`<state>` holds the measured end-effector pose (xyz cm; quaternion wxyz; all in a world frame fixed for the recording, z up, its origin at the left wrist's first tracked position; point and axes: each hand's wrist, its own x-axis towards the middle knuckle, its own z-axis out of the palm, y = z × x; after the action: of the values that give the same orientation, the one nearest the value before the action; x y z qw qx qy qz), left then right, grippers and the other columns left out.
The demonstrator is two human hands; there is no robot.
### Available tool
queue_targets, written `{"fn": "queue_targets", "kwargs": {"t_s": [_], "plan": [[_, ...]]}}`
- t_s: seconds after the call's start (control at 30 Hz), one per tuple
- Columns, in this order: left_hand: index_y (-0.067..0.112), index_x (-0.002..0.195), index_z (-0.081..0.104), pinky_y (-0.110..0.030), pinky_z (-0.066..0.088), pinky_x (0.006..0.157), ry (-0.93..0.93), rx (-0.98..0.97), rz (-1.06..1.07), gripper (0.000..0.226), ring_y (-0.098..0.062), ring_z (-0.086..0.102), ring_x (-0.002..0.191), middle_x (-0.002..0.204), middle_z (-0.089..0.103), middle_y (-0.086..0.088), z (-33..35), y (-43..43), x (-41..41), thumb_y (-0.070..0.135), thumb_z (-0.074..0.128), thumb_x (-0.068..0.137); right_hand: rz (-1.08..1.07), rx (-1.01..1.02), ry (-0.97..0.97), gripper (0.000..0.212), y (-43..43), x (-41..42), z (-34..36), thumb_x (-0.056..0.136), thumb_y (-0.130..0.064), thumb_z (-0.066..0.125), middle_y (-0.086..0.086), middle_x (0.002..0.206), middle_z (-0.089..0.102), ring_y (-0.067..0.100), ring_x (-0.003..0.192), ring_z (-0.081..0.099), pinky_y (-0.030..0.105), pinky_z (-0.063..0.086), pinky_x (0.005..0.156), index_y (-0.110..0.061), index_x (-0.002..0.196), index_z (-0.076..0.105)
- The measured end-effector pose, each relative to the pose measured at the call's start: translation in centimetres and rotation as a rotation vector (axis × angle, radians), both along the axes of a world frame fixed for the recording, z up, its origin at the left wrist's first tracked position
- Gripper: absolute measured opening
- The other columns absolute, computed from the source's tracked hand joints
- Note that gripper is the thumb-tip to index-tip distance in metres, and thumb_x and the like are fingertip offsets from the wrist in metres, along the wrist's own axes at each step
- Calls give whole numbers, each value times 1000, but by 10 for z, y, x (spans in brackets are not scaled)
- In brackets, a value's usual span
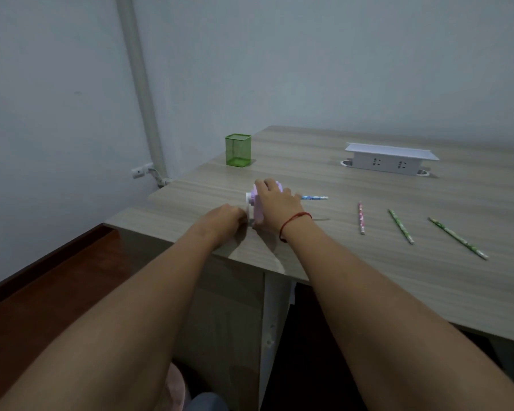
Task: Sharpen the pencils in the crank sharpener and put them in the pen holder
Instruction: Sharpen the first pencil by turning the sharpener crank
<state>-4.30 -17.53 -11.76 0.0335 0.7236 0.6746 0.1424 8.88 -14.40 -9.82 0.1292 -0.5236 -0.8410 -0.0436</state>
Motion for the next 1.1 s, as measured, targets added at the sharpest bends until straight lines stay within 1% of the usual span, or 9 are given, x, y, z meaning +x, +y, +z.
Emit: {"fn": "queue_targets", "kwargs": {"t_s": [0.17,0.37,0.5,0.6,0.7,0.77,0.83,1.0,1.1], "plan": [[13,104,64,-37,50,87,194,32,32,16,-24,62,93,103,65,-7,7,26,-3,20,57,91,4,-1,-10,60,6,0,2,83,-32,64,8,138,41,39,118,50,59,38,100,-16,135,38],[9,106,61,-42,49,82,348,185,-35,21,-32,59,103,109,61,-14,24,48,-11,5,50,89,-23,-1,-52,67,6,1,7,79,-28,71,8,136,43,35,115,54,49,44,94,-14,135,37],[4,118,54,-46,50,85,305,298,-61,29,-36,58,106,117,59,-18,37,46,-12,-2,43,92,-46,-25,-109,74,6,-3,13,79,-30,73,9,139,41,36,119,52,54,44,98,-14,139,33],[2,122,51,-46,49,87,247,353,-84,30,-35,58,107,120,58,-20,41,33,-12,-1,40,95,-60,-41,-133,72,3,-5,18,80,-29,73,8,140,40,34,122,51,50,45,97,-13,139,33],[2,122,52,-43,50,88,186,415,-107,28,-33,59,107,119,60,-19,37,15,-12,2,41,96,-53,-47,-127,72,0,-5,20,80,-27,74,9,139,41,34,125,50,51,45,99,-12,138,35],[3,117,55,-42,51,85,154,431,-118,24,-33,61,102,113,63,-19,31,3,-11,3,43,96,-33,-44,-119,72,-2,-5,20,80,-28,74,10,140,41,32,127,48,44,43,99,-11,139,36],[3,110,57,-41,50,79,123,437,-123,20,-34,62,97,107,65,-18,25,-6,-8,4,44,96,-17,-33,-112,72,-3,-3,20,79,-29,74,10,140,42,30,127,48,40,44,98,-11,138,36],[5,104,59,-32,46,69,110,372,-111,17,-31,64,89,102,67,-16,12,-19,-5,9,45,96,-33,-61,-79,71,3,-7,16,77,-30,75,7,139,41,29,126,48,45,46,96,-14,135,37],[5,103,61,-38,51,77,81,265,-85,18,-30,64,93,104,66,-14,0,-20,-2,12,47,95,-42,-74,-74,79,7,-8,14,76,-28,75,6,147,32,28,133,41,48,43,102,-16,141,31]]}}
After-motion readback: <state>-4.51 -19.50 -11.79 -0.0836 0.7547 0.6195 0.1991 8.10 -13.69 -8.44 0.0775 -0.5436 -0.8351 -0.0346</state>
